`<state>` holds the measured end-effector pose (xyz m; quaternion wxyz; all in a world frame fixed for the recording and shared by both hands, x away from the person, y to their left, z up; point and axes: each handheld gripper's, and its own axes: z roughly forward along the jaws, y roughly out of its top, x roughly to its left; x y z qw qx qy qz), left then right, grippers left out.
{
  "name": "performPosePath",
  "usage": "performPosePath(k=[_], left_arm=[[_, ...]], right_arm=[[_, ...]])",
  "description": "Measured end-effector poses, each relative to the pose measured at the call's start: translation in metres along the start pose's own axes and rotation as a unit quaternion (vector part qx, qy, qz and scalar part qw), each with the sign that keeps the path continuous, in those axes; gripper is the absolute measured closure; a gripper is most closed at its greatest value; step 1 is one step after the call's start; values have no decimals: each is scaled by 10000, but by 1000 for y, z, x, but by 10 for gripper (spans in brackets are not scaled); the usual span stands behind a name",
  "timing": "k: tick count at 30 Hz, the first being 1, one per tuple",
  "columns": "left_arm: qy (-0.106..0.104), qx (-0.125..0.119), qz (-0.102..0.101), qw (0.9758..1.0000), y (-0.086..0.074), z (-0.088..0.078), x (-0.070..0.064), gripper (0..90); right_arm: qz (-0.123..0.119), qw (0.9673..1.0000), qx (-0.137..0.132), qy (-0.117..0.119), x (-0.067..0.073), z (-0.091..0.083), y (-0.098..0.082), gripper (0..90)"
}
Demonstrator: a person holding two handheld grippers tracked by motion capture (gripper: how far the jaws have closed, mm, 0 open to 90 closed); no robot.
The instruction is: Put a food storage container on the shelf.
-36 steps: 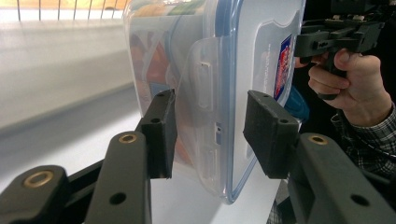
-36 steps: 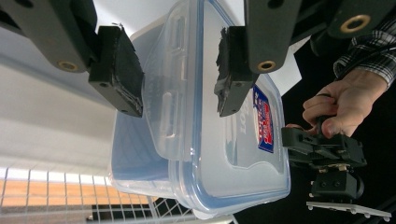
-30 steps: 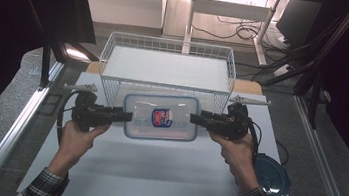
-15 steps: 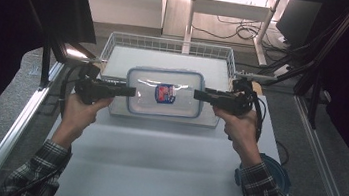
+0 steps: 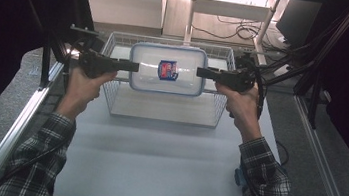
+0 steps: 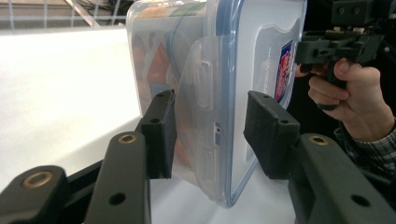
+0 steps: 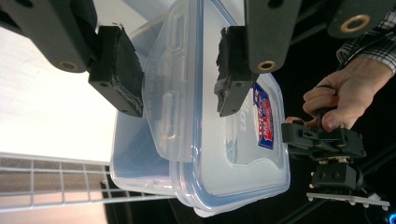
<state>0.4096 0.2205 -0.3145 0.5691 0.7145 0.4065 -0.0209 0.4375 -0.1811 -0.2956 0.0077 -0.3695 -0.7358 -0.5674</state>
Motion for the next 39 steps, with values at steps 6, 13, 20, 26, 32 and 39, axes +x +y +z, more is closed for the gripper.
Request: performPosePath(k=[6,13,20,26,32,39], left_arm=[[37,6,-122,9999,10,9,15,537],[-16,-86,-296,9995,13,14,28,531],[174,-261,-271,9991,15,19,29,510],[210,-313,-272,9989,14,20,29,498],[336,-349,-219,9986,13,22,28,480],[689,-198,-174,9973,11,28,27,468]], right_arm=[[137,9999,-34,-80,-11,8,8,517],[253,9995,-18,-162,-17,17,13,518],[354,9992,-19,-199,-23,22,12,506],[316,9991,-48,-288,-25,25,13,483],[333,9986,-114,-384,-26,29,13,460],[47,9957,129,-917,-21,33,15,460]])
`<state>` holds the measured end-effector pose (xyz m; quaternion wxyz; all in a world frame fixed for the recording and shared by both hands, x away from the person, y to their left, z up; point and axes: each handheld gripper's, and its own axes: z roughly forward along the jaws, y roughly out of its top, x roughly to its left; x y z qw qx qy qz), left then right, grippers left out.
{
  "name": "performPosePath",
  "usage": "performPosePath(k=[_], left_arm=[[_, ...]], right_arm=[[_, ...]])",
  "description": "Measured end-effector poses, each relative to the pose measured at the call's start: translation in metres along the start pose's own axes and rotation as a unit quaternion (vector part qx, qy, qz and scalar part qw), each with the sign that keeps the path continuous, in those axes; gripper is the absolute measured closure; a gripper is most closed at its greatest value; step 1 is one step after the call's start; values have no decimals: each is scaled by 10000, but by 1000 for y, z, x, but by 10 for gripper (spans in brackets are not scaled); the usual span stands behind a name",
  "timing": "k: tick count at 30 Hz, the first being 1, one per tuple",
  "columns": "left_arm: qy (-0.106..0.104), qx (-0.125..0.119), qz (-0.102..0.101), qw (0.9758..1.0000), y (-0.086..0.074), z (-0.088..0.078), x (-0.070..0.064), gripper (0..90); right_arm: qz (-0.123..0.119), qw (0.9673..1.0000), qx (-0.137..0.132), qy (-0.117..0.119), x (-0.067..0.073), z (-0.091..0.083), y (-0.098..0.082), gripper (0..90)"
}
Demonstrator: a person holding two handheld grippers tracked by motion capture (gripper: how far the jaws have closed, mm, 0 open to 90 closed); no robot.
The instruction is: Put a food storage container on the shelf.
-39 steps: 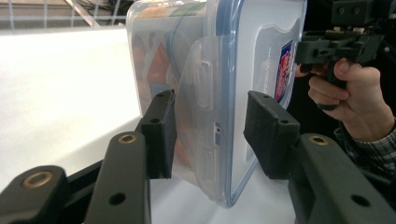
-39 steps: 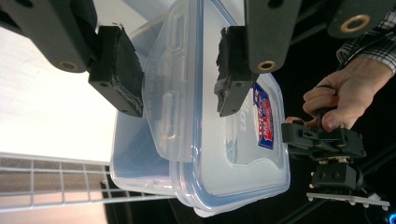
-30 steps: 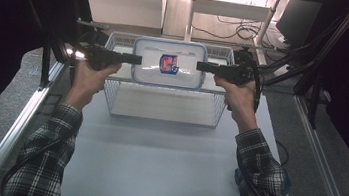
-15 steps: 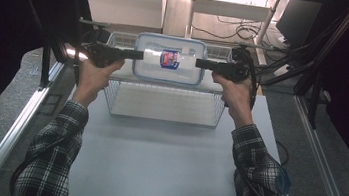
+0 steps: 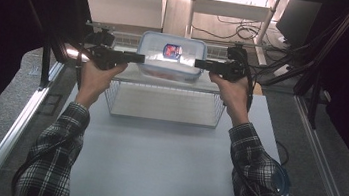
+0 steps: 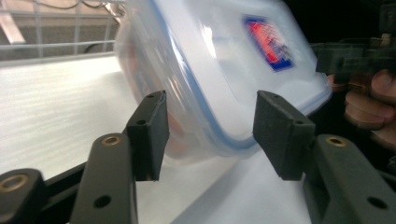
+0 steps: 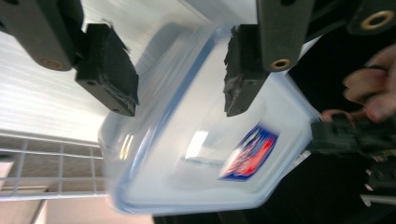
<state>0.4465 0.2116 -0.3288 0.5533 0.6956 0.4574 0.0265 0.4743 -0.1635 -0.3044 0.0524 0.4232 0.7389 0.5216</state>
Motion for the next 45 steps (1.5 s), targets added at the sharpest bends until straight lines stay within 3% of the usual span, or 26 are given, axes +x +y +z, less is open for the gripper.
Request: performPosePath(k=[1,9,26,30,34,38,40,45], left_arm=[[-120,-166,-73,9998,-1,-3,5,511],[-14,-116,36,9999,1,-3,3,518],[-11,-132,-2,9999,-4,-7,-1,508],[238,-130,233,9994,-3,-7,-7,456],[466,-119,518,9975,-5,-11,-16,382],[564,56,733,9957,-11,-18,-22,285],[653,81,894,9938,-17,-24,-26,260],[647,74,1081,9920,-37,-39,-30,219]], right_arm=[[-40,10000,-7,-40,0,0,0,463],[-47,10000,5,-66,0,-1,0,485],[-109,9999,69,-77,4,-5,-2,511],[-199,9997,59,-147,7,-5,-1,510],[-327,9994,-19,-114,10,-9,-3,447],[-566,9982,-107,-146,13,-17,-7,371],[-656,9976,-129,-155,13,-22,-10,312],[-875,9958,-132,-216,19,-34,-21,207]])
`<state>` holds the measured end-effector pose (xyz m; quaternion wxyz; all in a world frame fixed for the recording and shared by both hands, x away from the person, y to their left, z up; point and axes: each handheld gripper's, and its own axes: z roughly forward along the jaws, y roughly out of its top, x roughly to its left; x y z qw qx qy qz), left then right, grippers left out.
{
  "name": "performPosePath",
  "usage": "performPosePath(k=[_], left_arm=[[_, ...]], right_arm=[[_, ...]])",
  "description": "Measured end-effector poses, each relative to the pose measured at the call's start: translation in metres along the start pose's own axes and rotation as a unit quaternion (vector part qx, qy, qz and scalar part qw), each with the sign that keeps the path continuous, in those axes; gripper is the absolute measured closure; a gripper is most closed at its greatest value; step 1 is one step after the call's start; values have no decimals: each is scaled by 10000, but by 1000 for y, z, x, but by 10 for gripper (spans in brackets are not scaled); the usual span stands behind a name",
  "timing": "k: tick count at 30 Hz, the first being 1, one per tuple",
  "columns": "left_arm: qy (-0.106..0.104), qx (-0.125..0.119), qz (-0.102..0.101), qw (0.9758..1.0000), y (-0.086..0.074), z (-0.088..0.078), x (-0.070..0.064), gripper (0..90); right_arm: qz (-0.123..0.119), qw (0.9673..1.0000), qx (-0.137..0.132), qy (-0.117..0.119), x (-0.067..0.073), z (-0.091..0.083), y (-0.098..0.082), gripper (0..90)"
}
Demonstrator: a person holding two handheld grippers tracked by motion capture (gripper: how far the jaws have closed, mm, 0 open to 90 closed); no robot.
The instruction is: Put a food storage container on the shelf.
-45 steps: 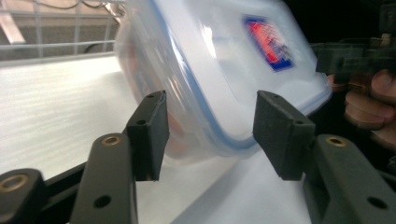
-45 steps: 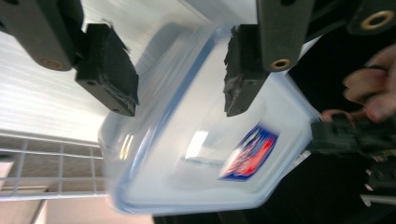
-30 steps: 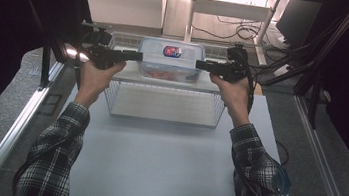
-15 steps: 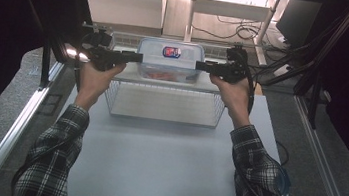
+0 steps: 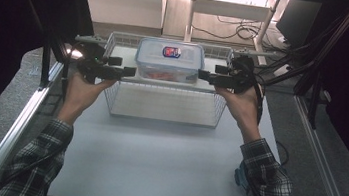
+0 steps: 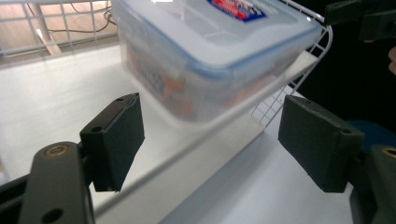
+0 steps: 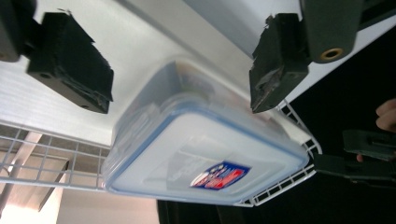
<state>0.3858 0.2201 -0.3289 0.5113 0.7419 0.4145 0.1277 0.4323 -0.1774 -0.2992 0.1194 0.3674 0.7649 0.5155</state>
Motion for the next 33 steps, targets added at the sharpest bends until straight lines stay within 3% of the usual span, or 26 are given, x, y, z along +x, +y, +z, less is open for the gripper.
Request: performPosePath(k=[5,11,16,24,33], left_arm=[[19,32,129,9999,-15,-12,-6,193],[23,127,360,9993,-39,-25,-23,155],[51,197,512,9985,-63,-33,-41,124],[91,197,558,9982,-94,-38,-56,107],[39,269,565,9980,-132,-34,-72,98]], right_arm=[[-237,9997,16,5,7,-10,-16,147],[-402,9992,60,53,15,-18,-31,122],[-704,9972,249,52,31,-25,-52,113],[-872,9957,282,99,49,-32,-82,86],[-1109,9934,286,-78,62,-40,-116,60]])
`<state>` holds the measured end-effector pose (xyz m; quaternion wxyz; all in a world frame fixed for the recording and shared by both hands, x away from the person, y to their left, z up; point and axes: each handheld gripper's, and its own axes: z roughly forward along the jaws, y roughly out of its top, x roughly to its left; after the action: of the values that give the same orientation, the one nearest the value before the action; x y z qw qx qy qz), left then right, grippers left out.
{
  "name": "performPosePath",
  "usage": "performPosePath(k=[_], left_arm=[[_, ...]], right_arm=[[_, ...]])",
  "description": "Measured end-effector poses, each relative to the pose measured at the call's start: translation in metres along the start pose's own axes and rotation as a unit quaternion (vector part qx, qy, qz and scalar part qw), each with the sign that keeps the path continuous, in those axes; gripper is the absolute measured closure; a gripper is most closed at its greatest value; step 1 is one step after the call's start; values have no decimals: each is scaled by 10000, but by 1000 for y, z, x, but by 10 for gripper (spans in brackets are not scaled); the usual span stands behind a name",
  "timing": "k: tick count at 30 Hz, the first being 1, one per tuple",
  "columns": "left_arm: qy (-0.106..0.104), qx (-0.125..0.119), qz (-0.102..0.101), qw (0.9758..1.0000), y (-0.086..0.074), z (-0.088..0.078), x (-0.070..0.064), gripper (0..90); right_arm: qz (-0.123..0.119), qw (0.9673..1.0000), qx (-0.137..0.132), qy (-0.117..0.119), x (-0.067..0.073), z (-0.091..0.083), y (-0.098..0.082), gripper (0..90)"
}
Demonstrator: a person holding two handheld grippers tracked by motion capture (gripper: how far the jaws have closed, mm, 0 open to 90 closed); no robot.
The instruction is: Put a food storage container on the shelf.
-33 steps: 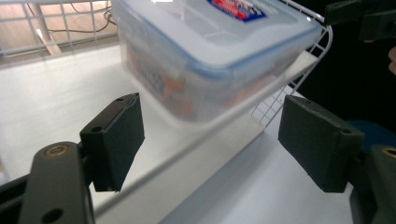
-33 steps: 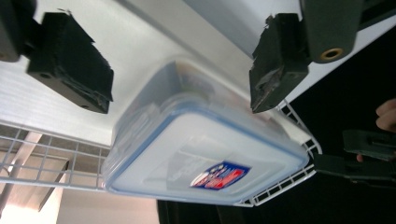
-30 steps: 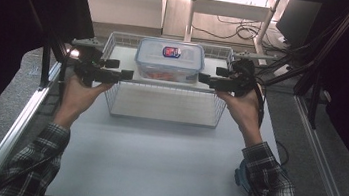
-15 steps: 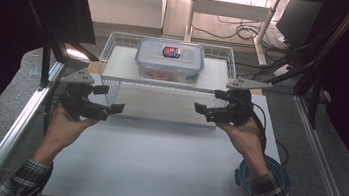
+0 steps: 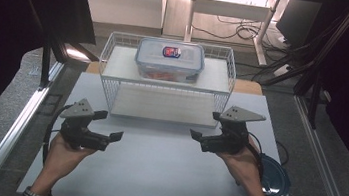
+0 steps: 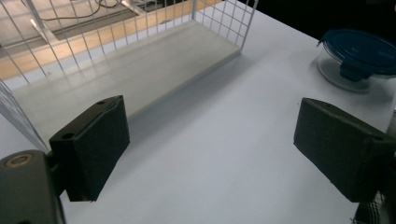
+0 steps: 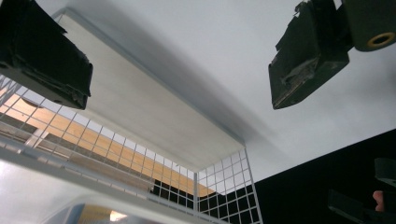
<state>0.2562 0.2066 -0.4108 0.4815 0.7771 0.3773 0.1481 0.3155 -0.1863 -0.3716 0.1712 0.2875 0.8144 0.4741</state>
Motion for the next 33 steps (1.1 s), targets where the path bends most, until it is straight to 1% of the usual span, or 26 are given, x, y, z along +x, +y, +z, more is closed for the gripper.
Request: performPosePath(k=[5,7,8,11,14,16,17,18,19,20,22,23,25,28,30,33], left_arm=[[-4,8,25,10000,-18,2,-11,94],[-4,17,26,10000,-21,2,-12,94],[24,16,31,10000,-30,3,-15,94],[82,-24,34,10000,-43,3,-20,95],[25,32,-31,10000,-56,3,-24,102],[24,73,-2,10000,-64,3,-28,101],[32,102,11,9999,-68,3,-29,101],[32,102,11,9999,-68,3,-29,99],[109,107,51,9999,-74,1,-32,98],[109,107,51,9999,-74,1,-32,98],[97,82,46,9999,-80,0,-34,98],[115,54,61,9999,-86,-1,-36,98],[152,86,109,9998,-92,0,-37,97],[252,207,148,9994,-101,3,-36,97],[267,256,118,9992,-104,5,-34,95],[265,228,84,9994,-104,5,-34,91]], right_arm=[[51,10000,-46,65,7,-2,-17,49],[11,10000,-14,41,8,-3,-24,46],[-10,10000,-1,19,10,-3,-28,45],[-21,10000,15,63,13,-4,-37,43],[-21,10000,-6,43,19,-5,-45,45],[26,10000,3,83,24,-6,-53,43],[46,10000,-5,87,26,-7,-57,43],[46,10000,-5,87,26,-7,-57,43],[67,9999,-3,83,30,-8,-65,44],[67,9999,-3,83,30,-8,-65,44],[78,9999,21,84,33,-9,-72,47],[83,9999,97,53,36,-7,-80,47],[88,9998,160,9,37,-6,-87,49],[100,9996,278,-30,38,-3,-96,49],[88,9993,356,-59,37,0,-100,49],[135,9988,471,-87,37,2,-104,48]])
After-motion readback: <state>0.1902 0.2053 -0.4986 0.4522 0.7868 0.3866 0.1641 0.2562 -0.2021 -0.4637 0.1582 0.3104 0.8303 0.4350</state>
